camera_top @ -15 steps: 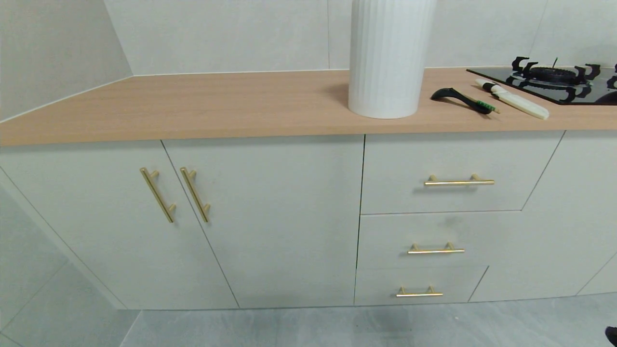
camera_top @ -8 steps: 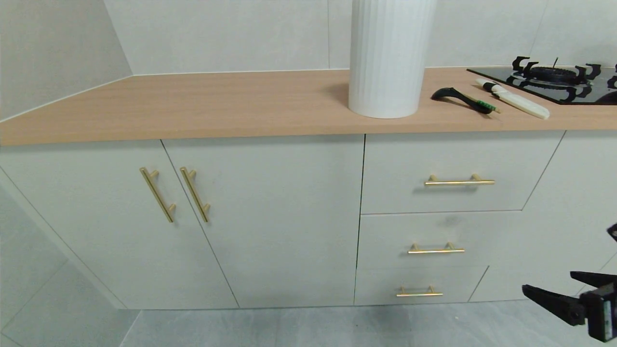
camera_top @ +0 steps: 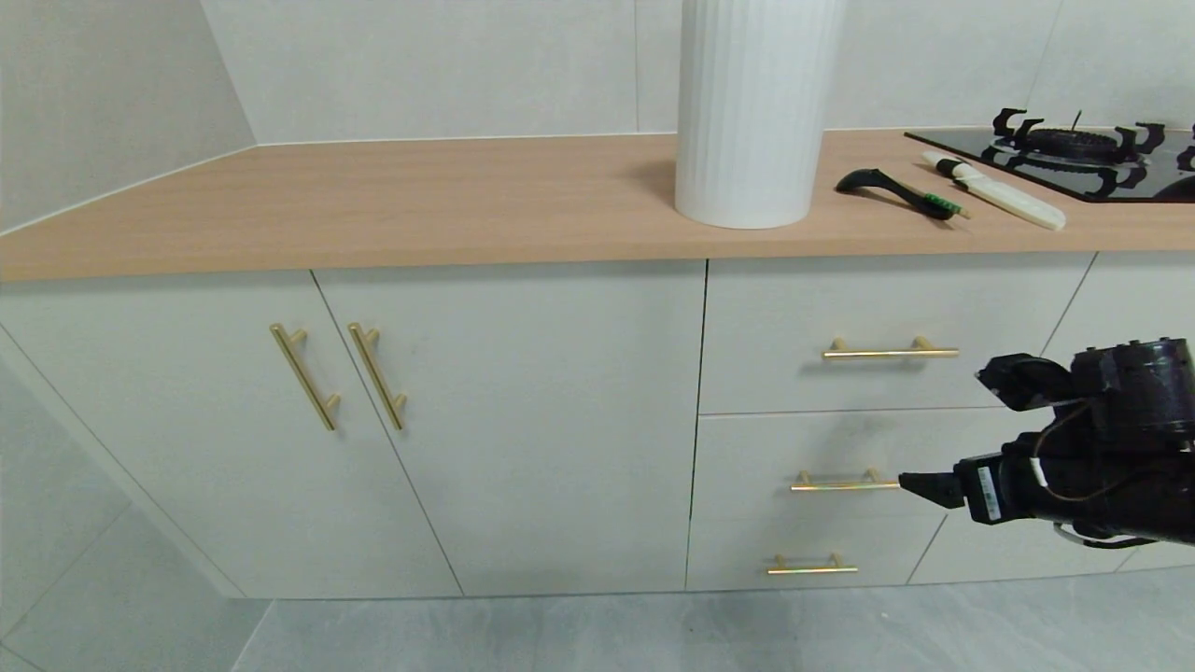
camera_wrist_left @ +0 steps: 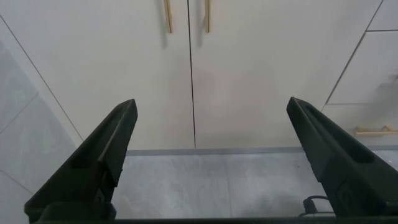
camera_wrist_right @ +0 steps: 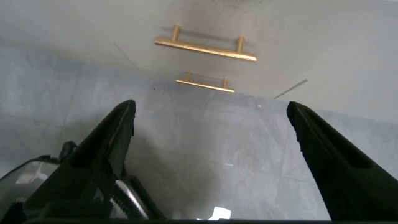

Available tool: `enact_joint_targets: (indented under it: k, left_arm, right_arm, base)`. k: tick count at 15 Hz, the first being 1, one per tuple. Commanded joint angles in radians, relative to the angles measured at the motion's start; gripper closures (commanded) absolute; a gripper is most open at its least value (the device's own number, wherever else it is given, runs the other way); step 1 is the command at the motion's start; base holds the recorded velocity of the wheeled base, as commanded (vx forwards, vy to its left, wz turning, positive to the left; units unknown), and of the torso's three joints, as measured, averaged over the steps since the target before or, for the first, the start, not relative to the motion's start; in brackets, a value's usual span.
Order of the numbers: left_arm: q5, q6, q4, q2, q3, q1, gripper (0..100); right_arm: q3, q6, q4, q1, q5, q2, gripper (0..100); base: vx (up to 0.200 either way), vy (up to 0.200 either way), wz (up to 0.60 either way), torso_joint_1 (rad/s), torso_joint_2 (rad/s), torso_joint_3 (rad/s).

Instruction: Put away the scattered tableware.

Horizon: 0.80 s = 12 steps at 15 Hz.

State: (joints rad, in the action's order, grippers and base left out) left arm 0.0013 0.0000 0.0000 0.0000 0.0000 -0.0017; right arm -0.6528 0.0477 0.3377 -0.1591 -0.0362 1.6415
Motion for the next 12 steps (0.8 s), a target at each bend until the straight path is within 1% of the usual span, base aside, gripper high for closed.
enact_joint_targets:
  k: [1,5,8,10,11,12]
  left_arm:
    - [0.000,0.000,0.000,0.000,0.000,0.000,0]
    - [0.000,0.000,-0.002,0.000,0.000,0.000,0]
    - [0.000,0.000,0.000,0.000,0.000,0.000,0]
    - [0.000,0.000,0.000,0.002,0.000,0.000,0]
    - [0.000,0.000,0.000,0.002,0.000,0.000,0]
    - [0.000,0.000,-0.002,0.000,0.000,0.000,0]
  right_arm:
    - [-0.028,0.001,0.032,-0.002,0.004,0.153,0]
    - [-0.015,-0.012,0.182,0.000,0.009,0.238,0]
    - [0.007,-0.051,0.285,-0.002,0.016,0.319,0]
    - [0.004,-0.091,0.423,-0.002,0.064,0.411,0]
    - [0.004,-0.091,0.445,-0.002,0.075,0.426,0]
    - [0.005,-0.091,0.526,-0.002,0.107,0.485,0]
  base:
    - [0.000,0.000,0.00,0.000,0.00,0.000]
    - [0.000,0.000,0.00,0.000,0.00,0.000]
    - [0.000,0.000,0.00,0.000,0.00,0.000]
    - [0.000,0.000,0.00,0.000,0.00,0.000]
    - [0.000,0.000,0.00,0.000,0.00,0.000]
    - [0.000,0.000,0.00,0.000,0.00,0.000]
